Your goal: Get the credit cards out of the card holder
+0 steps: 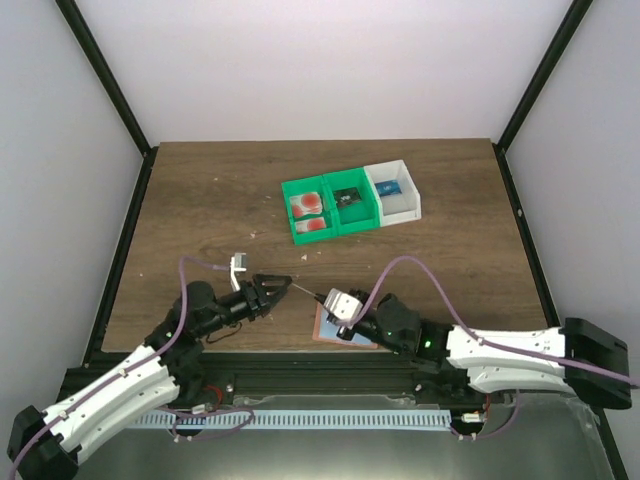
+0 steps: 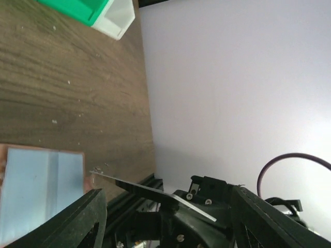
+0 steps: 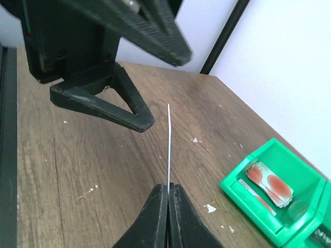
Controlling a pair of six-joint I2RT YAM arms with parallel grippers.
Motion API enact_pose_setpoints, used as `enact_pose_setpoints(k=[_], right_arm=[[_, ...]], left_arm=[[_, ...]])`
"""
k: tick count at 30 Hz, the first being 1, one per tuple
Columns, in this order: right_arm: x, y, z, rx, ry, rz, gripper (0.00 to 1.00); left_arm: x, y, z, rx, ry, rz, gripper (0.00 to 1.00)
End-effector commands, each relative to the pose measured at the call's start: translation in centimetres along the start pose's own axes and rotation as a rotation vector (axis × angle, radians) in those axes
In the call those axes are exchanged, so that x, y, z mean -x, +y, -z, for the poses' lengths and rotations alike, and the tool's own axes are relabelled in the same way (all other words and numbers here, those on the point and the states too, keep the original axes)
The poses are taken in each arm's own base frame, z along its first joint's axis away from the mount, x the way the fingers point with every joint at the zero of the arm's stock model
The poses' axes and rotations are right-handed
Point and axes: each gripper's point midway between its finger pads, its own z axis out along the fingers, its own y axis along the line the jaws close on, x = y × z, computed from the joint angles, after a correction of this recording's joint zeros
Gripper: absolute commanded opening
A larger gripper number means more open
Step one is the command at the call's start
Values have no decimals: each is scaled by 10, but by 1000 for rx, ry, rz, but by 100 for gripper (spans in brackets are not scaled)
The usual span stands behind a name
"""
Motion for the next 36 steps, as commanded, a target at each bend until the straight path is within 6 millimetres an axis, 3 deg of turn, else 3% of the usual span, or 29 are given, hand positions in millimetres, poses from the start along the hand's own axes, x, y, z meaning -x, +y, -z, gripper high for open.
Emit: enact_pose_setpoints(k=[1, 16, 19, 22, 24, 28, 31, 34, 36], right_arm=[[28, -8, -7, -103, -70, 188, 0], [25, 26, -22, -97, -37, 377, 0], [22, 32, -21, -100, -39, 411, 1], [17, 37, -18, -86, -34, 420, 1], [13, 38, -15, -77, -28, 405, 6], [4, 49, -5, 44, 68, 170, 35], [24, 50, 16, 132, 86, -96, 46], [47, 16, 42, 50, 61, -475, 59], [58, 8, 55, 67, 43, -645, 58]], left_arm=[[-6, -6, 2, -38, 37, 99, 68], [-22, 19, 1, -27, 96, 229, 57], [-23, 19, 1, -34, 100, 232, 43], [-24, 21, 2, -39, 99, 233, 18], [-23, 20, 2, -58, 95, 217, 4], [-22, 5, 4, -127, 90, 99, 0], [-20, -8, 3, -160, 84, -96, 0], [-24, -16, 2, -189, 103, -273, 0], [-28, -24, 4, -250, 112, -337, 0]])
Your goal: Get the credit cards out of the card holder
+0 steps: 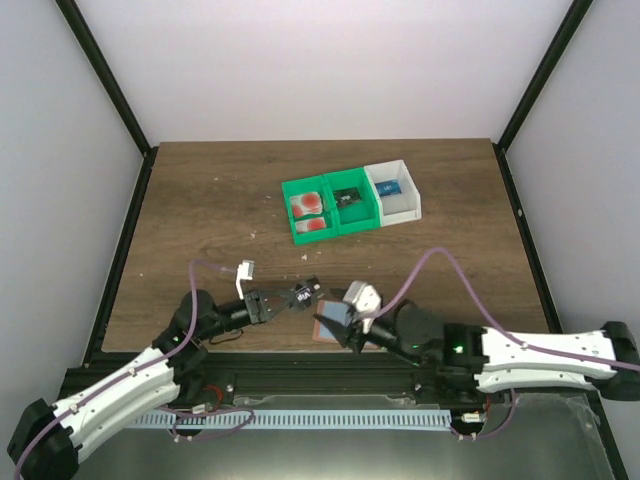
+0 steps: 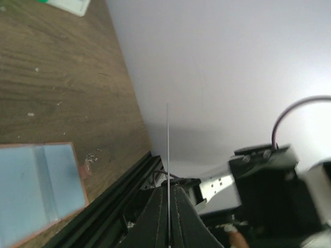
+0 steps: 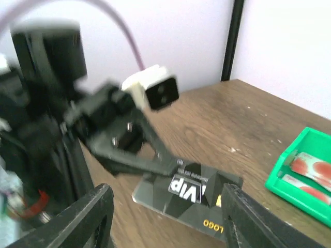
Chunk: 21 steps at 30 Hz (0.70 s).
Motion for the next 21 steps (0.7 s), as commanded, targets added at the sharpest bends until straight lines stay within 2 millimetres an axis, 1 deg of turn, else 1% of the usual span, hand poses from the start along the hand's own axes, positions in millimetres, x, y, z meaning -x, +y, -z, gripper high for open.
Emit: enact_pose_setpoints(k=[1, 3, 4, 5, 6, 8, 9, 12, 15, 16, 19, 20, 21], right_arm=[[18, -12, 30, 26, 24, -527, 56], [22, -16, 38, 23, 18, -643, 52], [17, -19, 40, 3, 39, -676, 51], [17, -21, 42, -2, 44, -685, 51], [19, -19, 44, 13, 48, -664, 51], [22, -15, 46, 42, 71, -587, 54], [24, -13, 47, 53, 91, -542, 55], [30, -7, 50, 86, 197, -405, 56], [36, -4, 50, 100, 293, -325, 60], [45, -4, 50, 107, 295, -312, 61], [56, -5, 47, 103, 304, -299, 63], [58, -10, 44, 76, 305, -324, 63], [59, -19, 42, 24, 302, -364, 62]], left_arm=[[-2, -36, 2, -162, 9, -286, 0], [-3, -43, 5, -214, -5, -320, 0], [-3, -43, 5, -215, -5, -329, 0], [-5, -43, 5, -211, 7, -347, 0], [-8, -43, 3, -206, 31, -384, 0], [-16, -33, -2, -131, 118, -432, 0], [-18, -34, -4, -117, 150, -460, 0], [-32, -48, -3, -177, 250, -513, 0], [-44, -57, 1, -252, 314, -534, 0], [-47, -58, 2, -267, 329, -541, 0], [-52, -56, 3, -291, 353, -567, 0], [-52, -56, 3, -294, 351, -568, 0], [-49, -56, 1, -286, 330, -564, 0]])
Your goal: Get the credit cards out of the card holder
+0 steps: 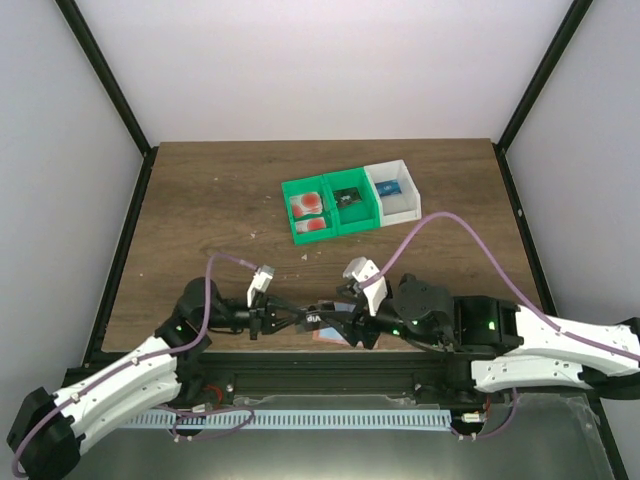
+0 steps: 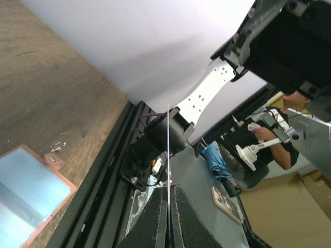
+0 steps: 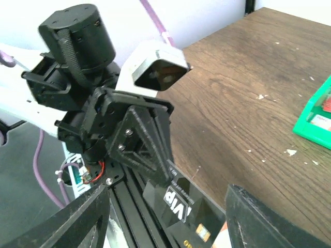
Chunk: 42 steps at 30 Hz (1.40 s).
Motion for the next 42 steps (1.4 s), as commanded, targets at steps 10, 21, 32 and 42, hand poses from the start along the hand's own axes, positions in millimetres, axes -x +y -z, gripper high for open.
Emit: enact_pose_setpoints(k=[10, 21, 32, 42], right_arm=[[21, -29, 2, 130, -513, -634, 61], [19, -16, -67, 152, -458, -910, 59], [41, -15, -68, 176, -510, -801, 7], [-31, 3, -49, 365, -96, -471, 0]], left_arm=[[62, 3, 38, -28, -517, 184, 0], [76, -9, 43, -84, -572, 228, 0], [66, -18, 37, -136, -501, 256, 3], [22, -38, 16, -144, -148, 151, 66]])
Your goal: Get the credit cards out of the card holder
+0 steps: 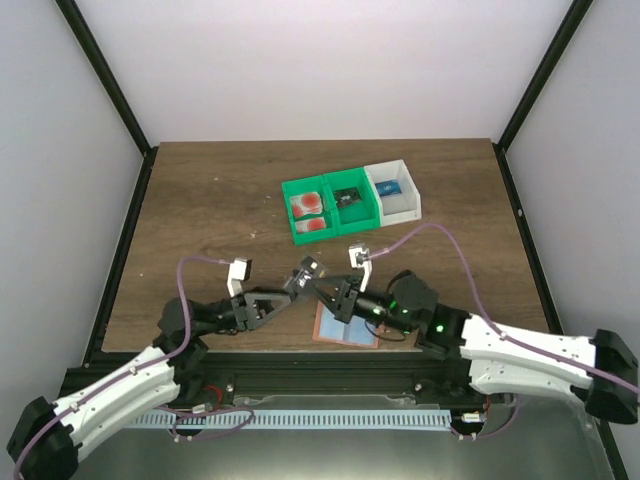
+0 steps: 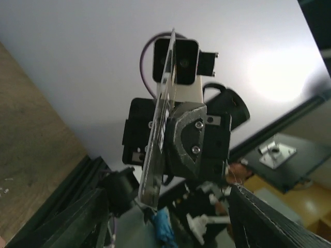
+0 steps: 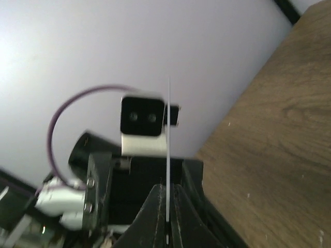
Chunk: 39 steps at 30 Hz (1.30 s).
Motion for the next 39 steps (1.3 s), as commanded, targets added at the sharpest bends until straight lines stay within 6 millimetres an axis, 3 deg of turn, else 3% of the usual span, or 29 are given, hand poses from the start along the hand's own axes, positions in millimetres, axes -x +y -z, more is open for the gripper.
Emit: enact_pose_setpoints(k=[1, 3, 7, 13, 15, 19, 22, 24, 29, 30, 34, 39], right_arm=[[-61, 4, 41, 88, 371, 105, 1], [-75, 10, 59, 127, 463, 107, 1], [-82, 21, 80, 147, 564, 136, 0], [-86, 18, 76, 129, 609, 184, 0], [-92, 18, 71, 145, 645, 187, 1], [-100, 21, 60, 176, 687, 181, 0], [-101, 19, 55, 169, 690, 181, 1], [-99, 15, 53, 143, 676, 189, 1], [-95, 13, 54, 131, 652, 190, 1], [-93, 12, 54, 121, 641, 189, 4], [-73, -3, 52, -3, 520, 169, 33], [-34, -23, 59, -72, 192, 0, 49]], left_arm=[[-32, -15, 3, -16, 217, -94, 66], [-35, -17, 5, 4, 251, -157, 67], [-38, -11, 4, 79, 320, -255, 69], [-56, -1, -4, 64, 489, -157, 64], [-59, -9, -6, 1, 519, -152, 60], [-64, -11, -4, -39, 532, -148, 47], [-69, -8, -2, -51, 561, -154, 14], [-75, -10, 2, -94, 589, -155, 0], [-75, -9, 1, -97, 589, -144, 0], [-73, -8, 0, -91, 583, -145, 0], [-53, 2, -12, 3, 479, -151, 0], [-9, 12, -24, 113, 209, -86, 0]])
